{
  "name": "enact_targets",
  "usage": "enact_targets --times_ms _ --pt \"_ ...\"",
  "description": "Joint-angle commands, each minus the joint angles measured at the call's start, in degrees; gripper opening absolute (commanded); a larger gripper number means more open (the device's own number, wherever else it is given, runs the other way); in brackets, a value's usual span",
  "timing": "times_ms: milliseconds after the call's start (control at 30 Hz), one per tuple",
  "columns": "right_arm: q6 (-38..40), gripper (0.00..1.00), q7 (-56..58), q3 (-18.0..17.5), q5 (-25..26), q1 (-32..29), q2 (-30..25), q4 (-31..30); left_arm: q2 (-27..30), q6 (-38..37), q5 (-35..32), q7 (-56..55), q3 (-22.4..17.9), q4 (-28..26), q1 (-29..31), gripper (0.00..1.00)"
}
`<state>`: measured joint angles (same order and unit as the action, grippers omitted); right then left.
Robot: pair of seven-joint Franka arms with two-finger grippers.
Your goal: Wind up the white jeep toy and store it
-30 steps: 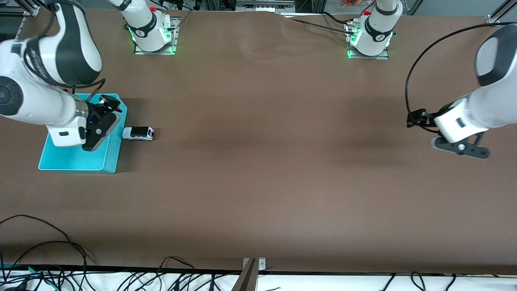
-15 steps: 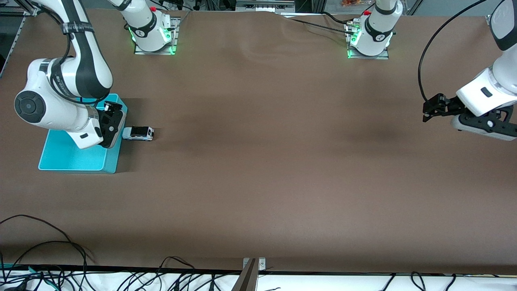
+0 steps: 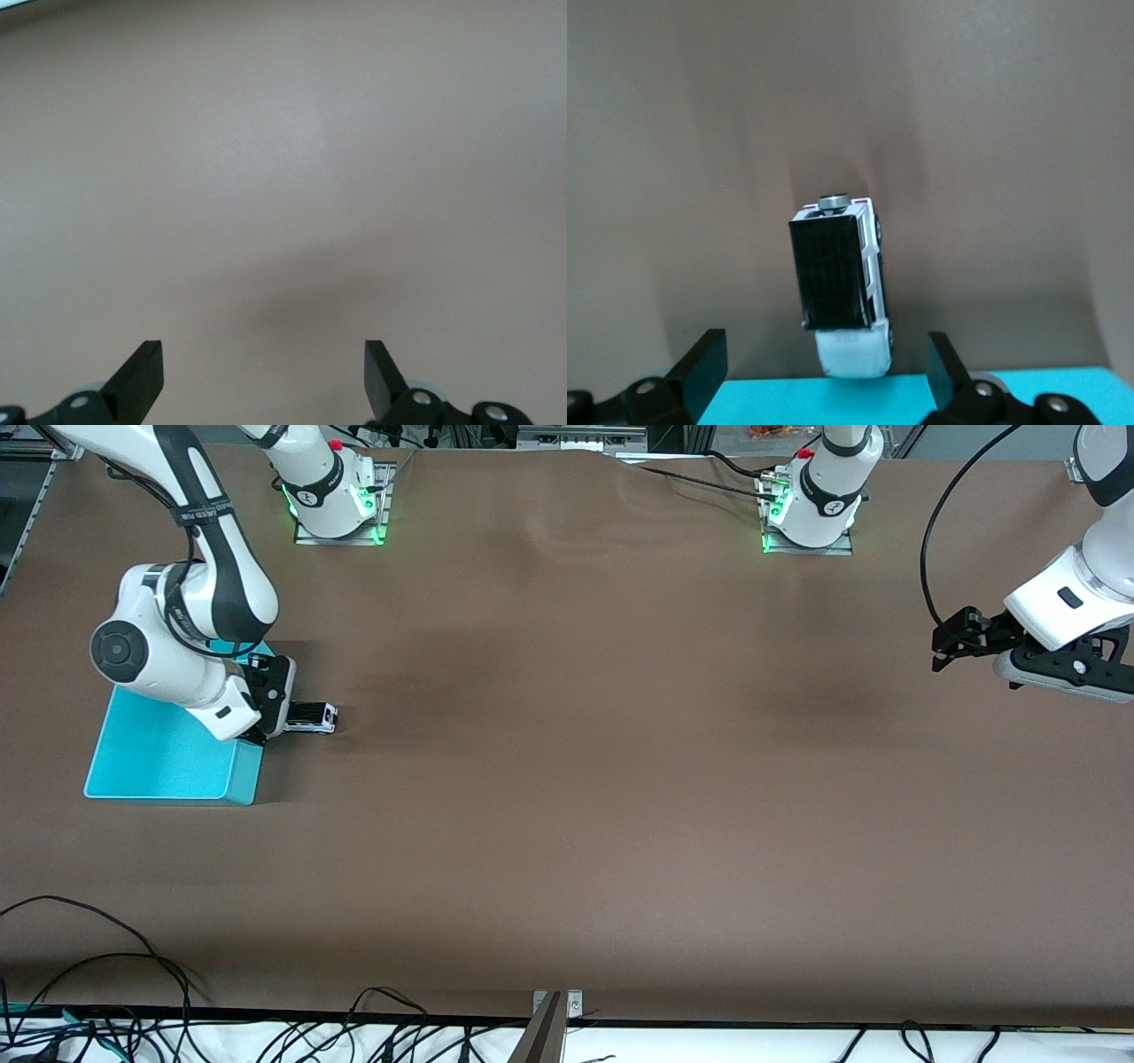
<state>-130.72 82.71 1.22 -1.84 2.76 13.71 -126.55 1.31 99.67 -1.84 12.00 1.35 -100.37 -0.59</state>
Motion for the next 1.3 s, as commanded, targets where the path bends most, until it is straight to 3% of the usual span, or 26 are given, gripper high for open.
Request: enact_targets --times_ms 0,200,534,668,801,1101,1268 --pt "-4.7 1.00 3.9 -0.1 -1.2 0.0 0.2 -2.7 1.2 0.8 1.0 -0.7 -1.1 -1.4 -1.3 1.00" --pt "-10.9 1.00 6.8 -0.2 -1.3 -0.1 3.1 -3.9 1.2 0.7 1.0 -0.6 -1.1 -0.8 -1.3 1.00" --pt "-14.2 1.00 8.3 -0.5 -1.3 0.0 5.0 -4.1 0.1 -1.6 1.1 -1.3 -0.7 0.8 -1.3 1.00" --pt "-14.2 0.94 8.3 -1.2 -1.4 0.0 5.1 -4.3 0.1 -2.1 1.1 -1.3 -0.7 0.9 -1.3 1.00" --pt "-14.2 0.81 8.1 -1.2 -1.6 0.0 5.1 -4.9 0.2 -2.5 1.1 -1.2 -0.7 1.0 -1.3 1.00" --pt "-13.2 0.39 7.7 -1.2 -1.6 0.0 4.7 -5.0 -0.6 -2.9 1.1 -1.3 -0.7 2.3 -1.3 1.00" --pt "-13.0 0.34 7.6 -1.4 -1.6 0.2 4.7 -4.9 -0.6 -3.2 1.0 -1.2 -0.7 2.9 -1.3 1.00"
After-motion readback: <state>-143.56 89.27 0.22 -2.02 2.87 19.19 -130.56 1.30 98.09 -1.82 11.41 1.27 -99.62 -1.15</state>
